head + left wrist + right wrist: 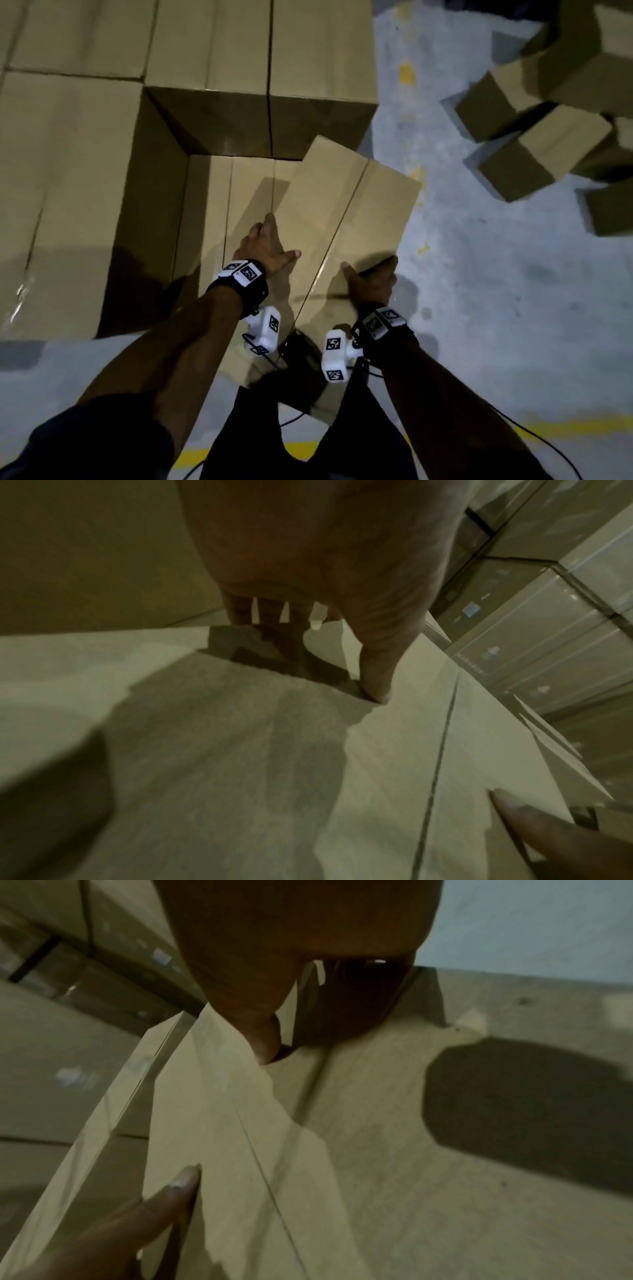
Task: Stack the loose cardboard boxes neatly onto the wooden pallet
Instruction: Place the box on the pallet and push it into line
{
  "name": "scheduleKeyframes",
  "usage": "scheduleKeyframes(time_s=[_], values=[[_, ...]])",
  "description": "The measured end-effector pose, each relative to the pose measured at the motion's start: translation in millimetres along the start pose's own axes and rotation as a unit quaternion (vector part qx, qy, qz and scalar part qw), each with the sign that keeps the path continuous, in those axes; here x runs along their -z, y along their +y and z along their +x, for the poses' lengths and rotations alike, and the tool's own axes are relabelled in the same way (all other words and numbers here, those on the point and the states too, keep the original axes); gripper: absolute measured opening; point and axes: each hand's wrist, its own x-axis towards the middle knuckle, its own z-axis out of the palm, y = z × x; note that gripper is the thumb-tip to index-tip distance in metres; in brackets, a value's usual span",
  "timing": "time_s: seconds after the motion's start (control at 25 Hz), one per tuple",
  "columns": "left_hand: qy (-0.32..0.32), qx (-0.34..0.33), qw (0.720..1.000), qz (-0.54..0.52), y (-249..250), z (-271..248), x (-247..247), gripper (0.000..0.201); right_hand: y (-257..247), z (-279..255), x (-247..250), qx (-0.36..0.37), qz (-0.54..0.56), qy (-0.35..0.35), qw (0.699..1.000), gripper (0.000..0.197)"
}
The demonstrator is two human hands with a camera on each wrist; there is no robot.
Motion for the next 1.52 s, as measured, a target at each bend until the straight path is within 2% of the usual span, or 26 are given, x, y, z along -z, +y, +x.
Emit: scheduleKeyframes(time_s=[0.12, 0.36, 0.52, 0.68, 0.76, 0.92, 1.12, 1.24, 1.4, 1.52], values=[[-0.037, -0.01, 0.996, -0.076, 4.2, 9.5, 1.0, 0.116, 7.4, -5.1, -4.1, -0.024, 0.041, 0.011, 0.999, 0.117], [-0.016, -0.046, 0.992, -0.118, -1.5, 20.3, -7.4, 0.121, 9.3, -7.9, -8.6, -0.058, 0.102, 0.023, 0.993, 0.121], [-0.009, -0.065, 0.987, -0.149, -5.7, 23.6, -9.3, 0.122, 8.9, -9.6, -5.9, -0.077, 0.092, 0.011, 0.993, 0.121], [-0.012, -0.065, 0.98, -0.186, -10.5, 17.1, -6.1, 0.12, 7.2, -15.0, 1.2, -0.04, 0.084, 0.004, 0.996, 0.116], [0.008, -0.059, 0.976, -0.208, -15.8, 3.3, -2.1, 0.117, 2.3, -20.2, 3.3, -0.024, 0.066, -0.003, 0.998, 0.117], [0.057, -0.028, 0.966, -0.251, -32.9, -37.7, 10.9, 0.115, -10.7, -37.1, 5.2, 0.03, 0.013, -0.036, 0.999, 0.121], [0.144, -0.01, 0.945, -0.294, -51.7, -90.5, 33.7, 0.108, -31.6, -67.1, 3.7, 0.097, 0.022, -0.079, 0.992, 0.122], [0.196, 0.027, 0.933, -0.302, -59.9, -110.4, 43.9, 0.105, -44.6, -80.0, -1.4, 0.137, 0.015, -0.103, 0.985, 0.123], [0.221, 0.048, 0.931, -0.286, -74.4, -116.2, 60.6, 0.111, -64.2, -90.0, -9.8, 0.167, 0.006, -0.118, 0.979, 0.122], [0.217, 0.047, 0.934, -0.282, -88.0, -103.9, 74.6, 0.113, -82.2, -93.2, -23.2, 0.167, 0.007, -0.125, 0.978, 0.121]])
